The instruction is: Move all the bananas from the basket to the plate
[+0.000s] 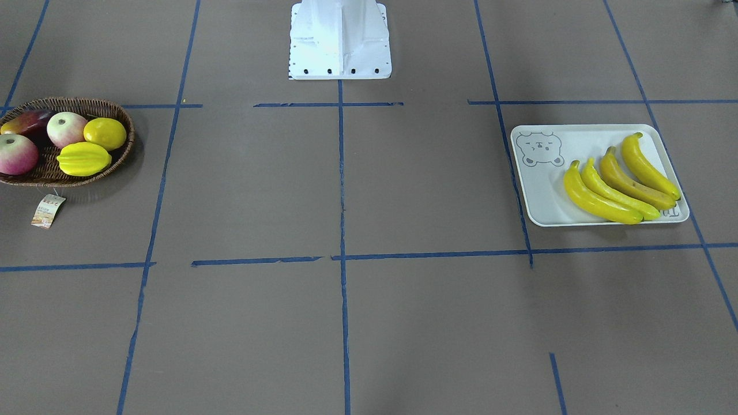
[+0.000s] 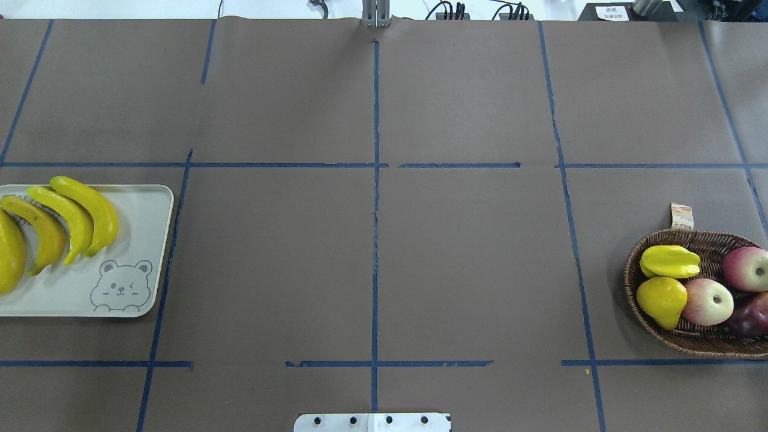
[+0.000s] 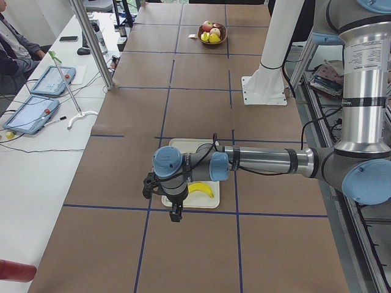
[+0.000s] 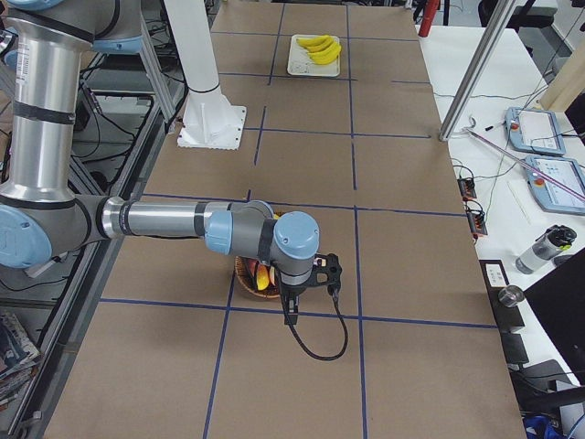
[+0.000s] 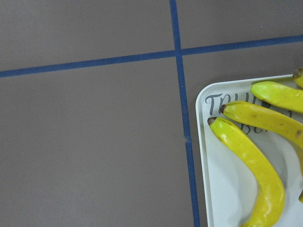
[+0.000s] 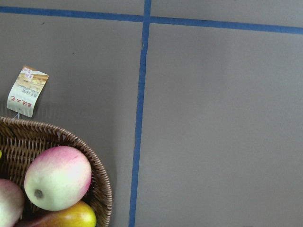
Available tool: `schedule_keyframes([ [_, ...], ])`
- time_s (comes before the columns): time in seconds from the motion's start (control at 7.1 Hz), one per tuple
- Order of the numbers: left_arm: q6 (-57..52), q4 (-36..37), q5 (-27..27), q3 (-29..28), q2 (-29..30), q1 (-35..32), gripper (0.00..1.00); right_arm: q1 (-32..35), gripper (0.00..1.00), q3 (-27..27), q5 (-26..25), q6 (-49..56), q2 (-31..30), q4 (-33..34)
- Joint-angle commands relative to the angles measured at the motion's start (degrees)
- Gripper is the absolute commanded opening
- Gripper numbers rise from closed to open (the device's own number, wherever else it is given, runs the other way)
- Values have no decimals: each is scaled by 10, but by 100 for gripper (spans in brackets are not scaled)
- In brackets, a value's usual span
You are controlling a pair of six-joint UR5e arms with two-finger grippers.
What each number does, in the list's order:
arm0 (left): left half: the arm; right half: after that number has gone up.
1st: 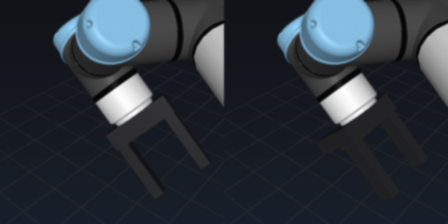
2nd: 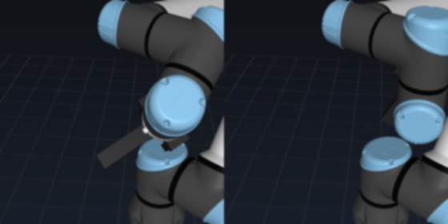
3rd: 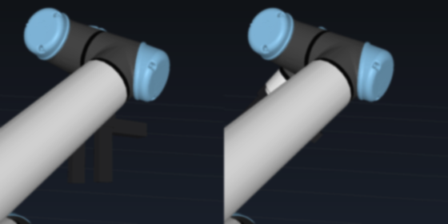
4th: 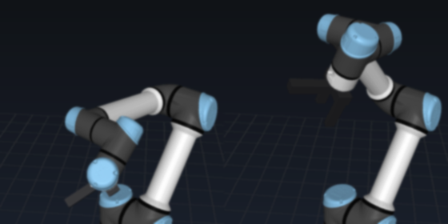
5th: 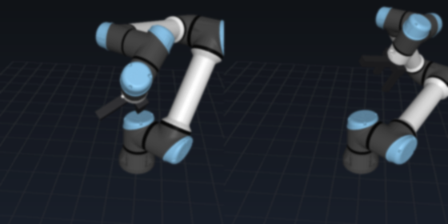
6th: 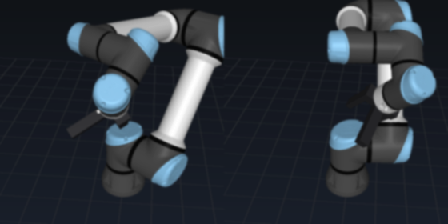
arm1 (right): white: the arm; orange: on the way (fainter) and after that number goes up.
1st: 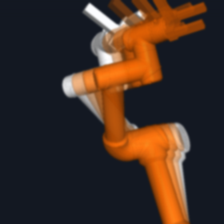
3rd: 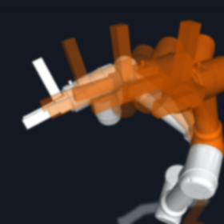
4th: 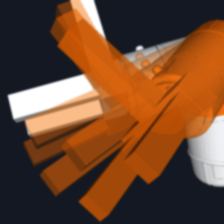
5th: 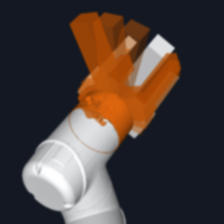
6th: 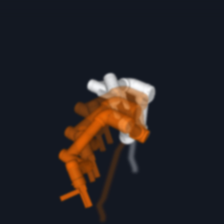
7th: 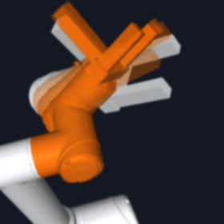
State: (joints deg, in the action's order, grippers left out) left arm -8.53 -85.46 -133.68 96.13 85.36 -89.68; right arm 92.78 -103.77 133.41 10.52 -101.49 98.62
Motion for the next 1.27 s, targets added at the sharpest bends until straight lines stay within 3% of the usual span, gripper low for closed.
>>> schedule_keyframes([
  [0.0,-3,-28,21,11,-24,-1,100,-9,100,1,1,-2,-1,0],
  [0.14,-2,-24,36,38,-24,4,100,-9,100,1,1,1,-1,0],
  [0.42,-3,-28,35,45,-29,5,100,-9,100,1,3,14,-3,-11],
  [0.7,-3,-27,35,46,-31,6,100,-10,100,2,7,13,-26,-66],
  [1.13,-3,-27,34,46,-38,6,100,-10,100,2,8,-4,-27,-67],
])
